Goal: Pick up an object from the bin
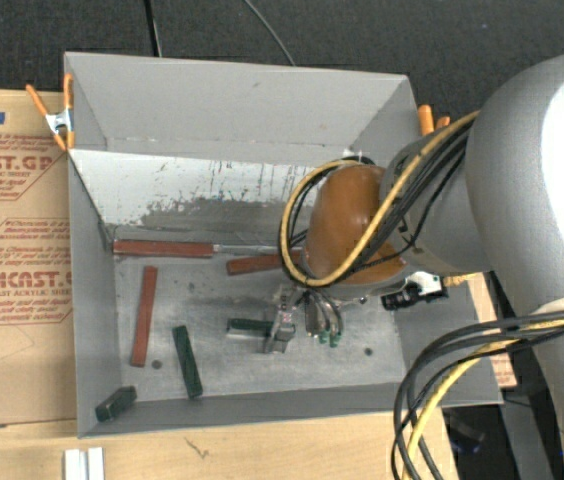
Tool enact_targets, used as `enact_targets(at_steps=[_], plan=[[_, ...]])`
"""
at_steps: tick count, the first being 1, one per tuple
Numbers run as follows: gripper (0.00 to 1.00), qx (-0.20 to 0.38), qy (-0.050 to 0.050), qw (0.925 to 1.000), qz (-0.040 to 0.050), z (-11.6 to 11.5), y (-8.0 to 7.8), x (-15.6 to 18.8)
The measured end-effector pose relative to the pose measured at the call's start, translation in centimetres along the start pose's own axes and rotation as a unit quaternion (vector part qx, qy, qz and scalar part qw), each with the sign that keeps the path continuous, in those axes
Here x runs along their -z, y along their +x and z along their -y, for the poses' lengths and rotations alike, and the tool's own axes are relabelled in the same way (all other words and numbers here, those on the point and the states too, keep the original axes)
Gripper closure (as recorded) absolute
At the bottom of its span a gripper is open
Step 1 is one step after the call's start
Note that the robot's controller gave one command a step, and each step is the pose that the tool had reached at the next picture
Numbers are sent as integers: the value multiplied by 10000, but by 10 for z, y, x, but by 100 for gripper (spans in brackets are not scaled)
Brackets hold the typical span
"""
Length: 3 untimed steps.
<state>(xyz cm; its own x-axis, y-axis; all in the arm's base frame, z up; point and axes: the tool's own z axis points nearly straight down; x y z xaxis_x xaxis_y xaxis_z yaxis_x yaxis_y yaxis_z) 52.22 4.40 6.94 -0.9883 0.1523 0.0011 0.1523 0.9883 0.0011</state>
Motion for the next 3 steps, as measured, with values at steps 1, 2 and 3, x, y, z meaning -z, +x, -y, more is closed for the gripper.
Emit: enact_targets(at_steps=[1, 2, 3], plan=[[100, 473, 5, 9989, 13, 0, -1, 127], [100, 473, 6, 9989, 12, 0, -1, 127], [100, 474, 5, 9989, 12, 0, -1, 127]])
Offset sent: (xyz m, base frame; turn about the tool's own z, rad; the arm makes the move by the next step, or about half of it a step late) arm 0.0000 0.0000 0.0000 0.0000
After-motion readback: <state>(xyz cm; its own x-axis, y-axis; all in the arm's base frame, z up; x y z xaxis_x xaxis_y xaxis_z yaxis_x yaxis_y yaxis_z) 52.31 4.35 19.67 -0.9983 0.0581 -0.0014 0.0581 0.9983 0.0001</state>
